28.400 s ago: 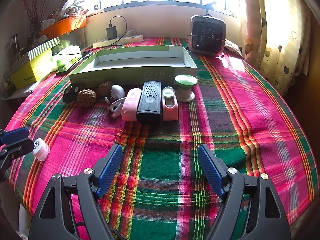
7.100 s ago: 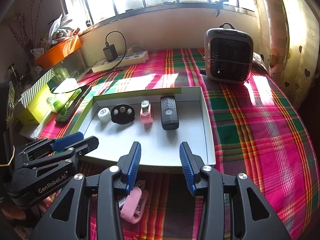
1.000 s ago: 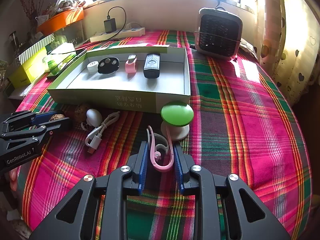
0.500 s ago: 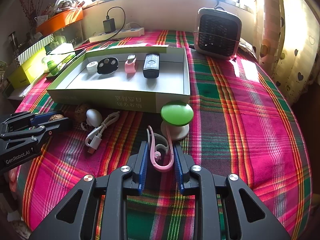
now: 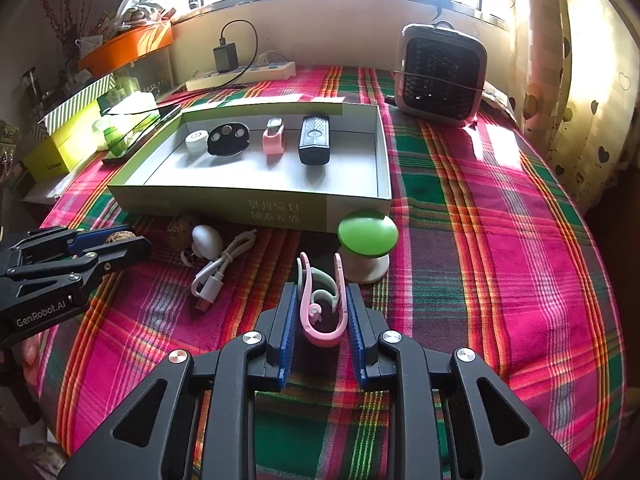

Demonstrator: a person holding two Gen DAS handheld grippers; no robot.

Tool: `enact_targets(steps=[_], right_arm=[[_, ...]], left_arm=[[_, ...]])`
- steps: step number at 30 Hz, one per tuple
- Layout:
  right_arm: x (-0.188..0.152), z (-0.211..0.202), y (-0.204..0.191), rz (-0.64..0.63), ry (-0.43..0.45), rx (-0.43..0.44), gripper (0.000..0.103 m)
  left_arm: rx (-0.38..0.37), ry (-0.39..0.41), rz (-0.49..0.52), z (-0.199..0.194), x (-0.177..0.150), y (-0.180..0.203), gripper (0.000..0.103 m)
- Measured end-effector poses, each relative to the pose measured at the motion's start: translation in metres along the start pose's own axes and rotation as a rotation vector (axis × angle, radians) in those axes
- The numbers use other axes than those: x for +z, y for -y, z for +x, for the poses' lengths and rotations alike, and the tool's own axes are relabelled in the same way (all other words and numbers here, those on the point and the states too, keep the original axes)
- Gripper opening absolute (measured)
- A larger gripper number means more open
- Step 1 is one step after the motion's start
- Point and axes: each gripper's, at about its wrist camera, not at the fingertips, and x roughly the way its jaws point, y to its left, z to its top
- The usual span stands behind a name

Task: Organize objects
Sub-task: 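Carry the walnut and pink earphone with both grippers over the tray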

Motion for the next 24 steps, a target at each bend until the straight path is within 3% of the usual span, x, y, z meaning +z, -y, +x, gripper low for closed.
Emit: enact_targets(steps=[24], right_arm=[[0.033,-0.011,-0.018,-0.001,0.059,0.083,0.025]], left_arm=[[-0.002,0.075,-0.013,-0.021,0.029,-0.007,0.028]])
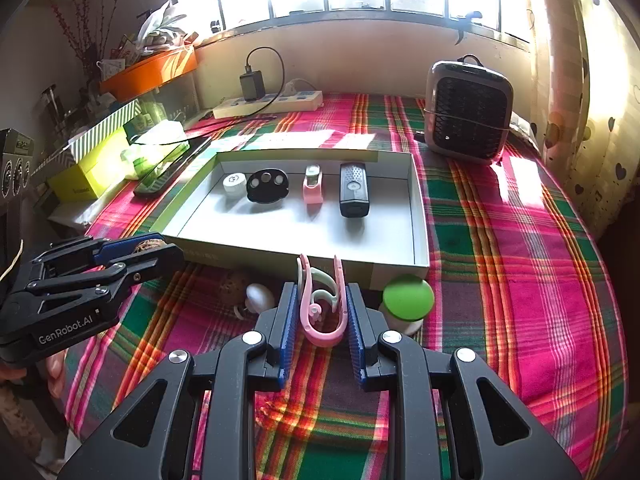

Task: Organize objects
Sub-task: 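Carry the walnut and pink earphone with both grippers over the tray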

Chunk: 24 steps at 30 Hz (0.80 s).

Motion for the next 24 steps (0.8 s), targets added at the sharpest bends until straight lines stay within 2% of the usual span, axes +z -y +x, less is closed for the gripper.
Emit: enact_targets(steps=[13,24], right_arm=[[0.032,0.028,-0.010,-0.019,-0.016,0.024,0.025],[0.051,0.062,-0.015,-0.026,-0.061,0.044,0.025]], left_arm=[[0.034,0.022,-0.035,0.016,0.030,-0.021,0.028],[0.050,-0.017,-0.041,0.042,0.039,-0.030,0.028]])
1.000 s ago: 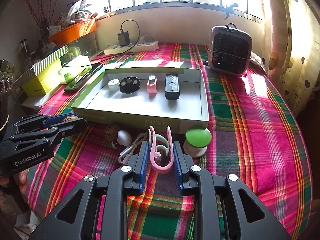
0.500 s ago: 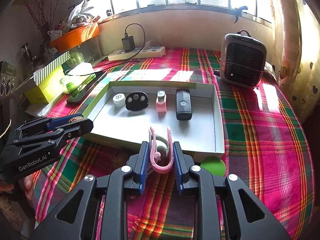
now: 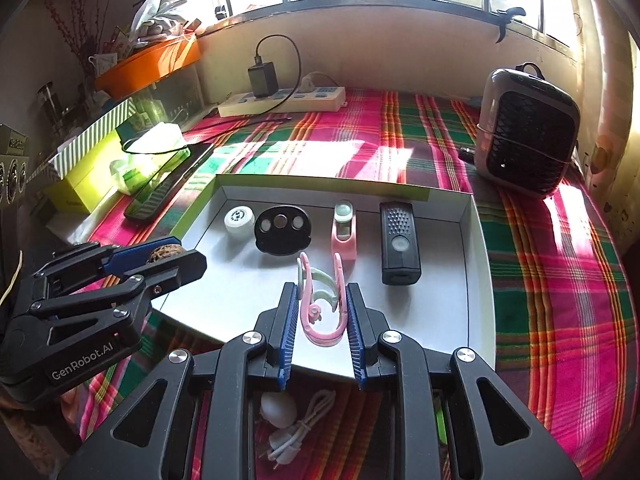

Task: Organize objects
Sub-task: 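Carry the walnut and pink earphone with both grippers over the tray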

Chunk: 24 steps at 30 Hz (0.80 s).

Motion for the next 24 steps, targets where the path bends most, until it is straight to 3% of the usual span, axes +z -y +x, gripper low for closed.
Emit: enact_targets(steps=[15,24], right_arm=[[0.013,0.039,-0.001,-0.031,-0.110,0.049,0.025],[0.021,0.052,-0.002,-0.062,-0.131,0.026,0.025]], left_arm=[[0.021,-0.046,0.005,0.026,0.005,-0.004,0.028],[0.021,-0.059,0.030,0.036,0.006,0.000,0.028]])
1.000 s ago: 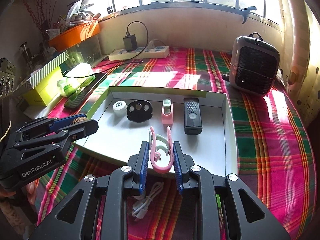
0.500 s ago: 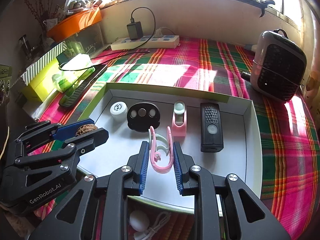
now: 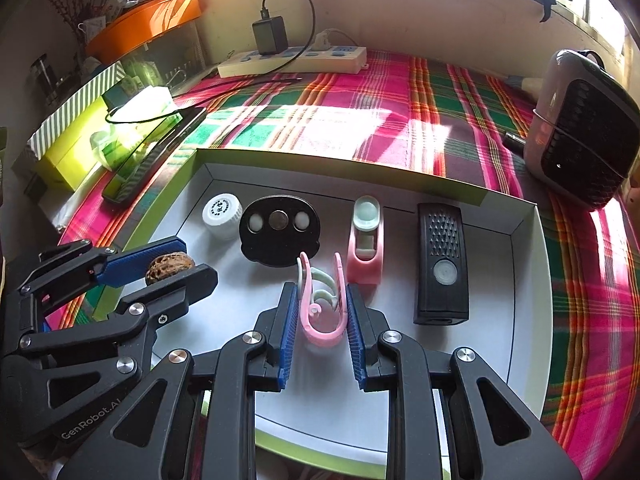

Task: Organize objects
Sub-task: 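Carry the walnut and pink earphone with both grippers over the tray, then lower the walnut and earphone into the tray and open both grippers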

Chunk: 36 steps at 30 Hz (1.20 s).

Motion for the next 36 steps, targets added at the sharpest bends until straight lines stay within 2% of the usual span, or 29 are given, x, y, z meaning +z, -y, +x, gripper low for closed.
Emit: enact_targets(steps=[18,36], right_arm=[[0.0106,0.0094,-0.0013,-0.040,0.005,-0.028,0.025],[0.0095,0.0081,0.0027,-0.026,0.019,-0.011,0.025]], left_arm=[[0.042,-0.007,0.029,0.0045,0.0000,0.0069,0.028],[0.085,-0.026,0.053,0.0089,0.0012,0.0088,0.028]])
